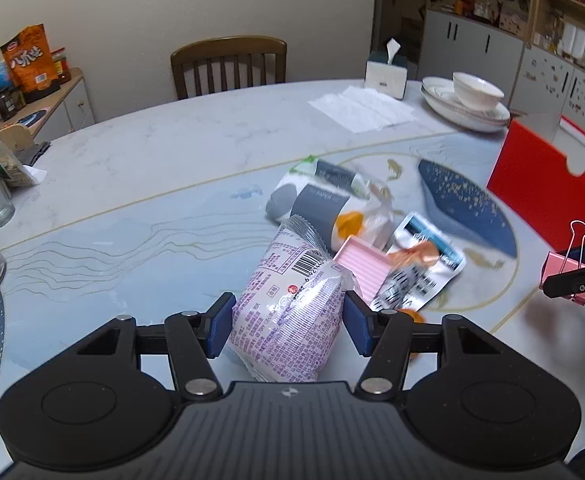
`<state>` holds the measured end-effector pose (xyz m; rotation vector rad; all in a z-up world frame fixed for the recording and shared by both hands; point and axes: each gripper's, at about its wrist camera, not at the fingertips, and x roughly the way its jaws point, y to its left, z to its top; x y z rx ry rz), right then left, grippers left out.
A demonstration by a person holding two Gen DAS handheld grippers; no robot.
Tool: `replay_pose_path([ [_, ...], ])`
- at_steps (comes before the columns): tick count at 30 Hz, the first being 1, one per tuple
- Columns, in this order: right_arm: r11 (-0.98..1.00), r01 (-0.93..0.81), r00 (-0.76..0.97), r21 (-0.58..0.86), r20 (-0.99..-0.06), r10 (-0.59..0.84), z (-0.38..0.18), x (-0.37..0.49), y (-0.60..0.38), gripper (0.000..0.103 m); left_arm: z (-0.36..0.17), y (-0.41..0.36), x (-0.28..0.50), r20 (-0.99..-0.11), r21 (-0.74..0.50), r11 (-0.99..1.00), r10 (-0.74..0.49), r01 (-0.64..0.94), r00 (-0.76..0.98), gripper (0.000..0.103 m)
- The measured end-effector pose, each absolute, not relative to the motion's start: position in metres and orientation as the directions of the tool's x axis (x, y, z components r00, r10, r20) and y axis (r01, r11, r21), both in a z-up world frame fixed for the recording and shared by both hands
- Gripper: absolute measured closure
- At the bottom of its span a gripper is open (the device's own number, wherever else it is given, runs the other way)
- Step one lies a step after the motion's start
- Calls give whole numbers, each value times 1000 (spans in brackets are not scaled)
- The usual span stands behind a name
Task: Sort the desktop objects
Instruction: 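Carry the purple-white bag with left tool while right tool carries the pink clip into the box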
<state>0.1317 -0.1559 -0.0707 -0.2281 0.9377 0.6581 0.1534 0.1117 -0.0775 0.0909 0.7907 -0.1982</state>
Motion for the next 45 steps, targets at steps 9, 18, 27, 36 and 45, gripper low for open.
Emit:
replay_pose_path([
  [9, 780, -614, 433, 123, -773, 463, -30, 137, -183, 71, -43, 79, 142, -700, -15, 977, -163, 213, 696, 46],
  [18, 779, -612, 501, 134, -697, 513, 11, 148, -215, 71, -10, 32, 140, -662, -45, 960, -236, 277, 711, 46],
  [27, 804, -580, 543, 131, -674, 501, 24, 169, -255, 71, 6, -25, 146, -640, -40, 931, -302, 363, 706, 46],
  [36, 845, -522, 583, 119, -673, 455, 19, 187, -308, 71, 7, -93, 163, -638, -33, 888, -372, 459, 674, 46],
  [45, 878, -463, 600, 120, -688, 409, 7, 204, -357, 71, 3, -162, 178, -646, -11, 830, -431, 557, 630, 46],
])
